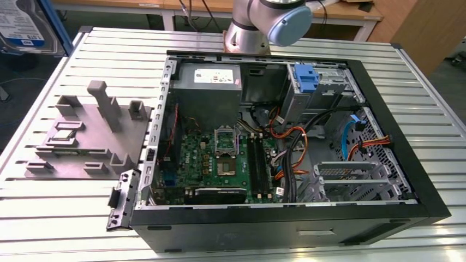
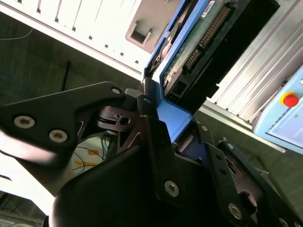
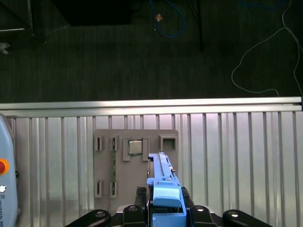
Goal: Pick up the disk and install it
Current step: 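Pick up the disk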
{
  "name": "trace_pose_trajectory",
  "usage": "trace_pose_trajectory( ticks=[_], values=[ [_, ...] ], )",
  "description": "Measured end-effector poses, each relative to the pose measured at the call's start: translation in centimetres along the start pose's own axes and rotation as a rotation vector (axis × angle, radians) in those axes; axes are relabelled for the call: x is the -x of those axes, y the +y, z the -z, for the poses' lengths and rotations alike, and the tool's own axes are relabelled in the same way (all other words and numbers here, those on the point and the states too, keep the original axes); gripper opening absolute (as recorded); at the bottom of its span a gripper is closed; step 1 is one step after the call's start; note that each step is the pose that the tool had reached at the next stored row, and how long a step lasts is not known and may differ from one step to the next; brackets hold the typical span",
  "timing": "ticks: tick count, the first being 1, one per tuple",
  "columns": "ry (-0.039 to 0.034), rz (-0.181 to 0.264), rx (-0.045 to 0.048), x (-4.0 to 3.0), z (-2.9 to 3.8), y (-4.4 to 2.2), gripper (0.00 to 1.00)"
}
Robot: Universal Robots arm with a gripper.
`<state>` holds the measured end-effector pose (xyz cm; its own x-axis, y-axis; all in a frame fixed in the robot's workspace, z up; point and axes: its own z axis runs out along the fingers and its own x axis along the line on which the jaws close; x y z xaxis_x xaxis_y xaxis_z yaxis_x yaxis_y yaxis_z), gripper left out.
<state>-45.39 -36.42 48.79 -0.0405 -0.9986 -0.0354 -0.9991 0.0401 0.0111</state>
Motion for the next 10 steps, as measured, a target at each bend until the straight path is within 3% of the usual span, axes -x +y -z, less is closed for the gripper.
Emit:
trace_pose_trajectory(
  ticks=[4, 10],
  values=[
    [0.0032, 0.000, -0.0002, -0.68, 0.02, -0.07, 0.37],
    [0.0032, 0.000, -0.0003, -0.90, 0.04, -0.74, 0.37]
  ],
)
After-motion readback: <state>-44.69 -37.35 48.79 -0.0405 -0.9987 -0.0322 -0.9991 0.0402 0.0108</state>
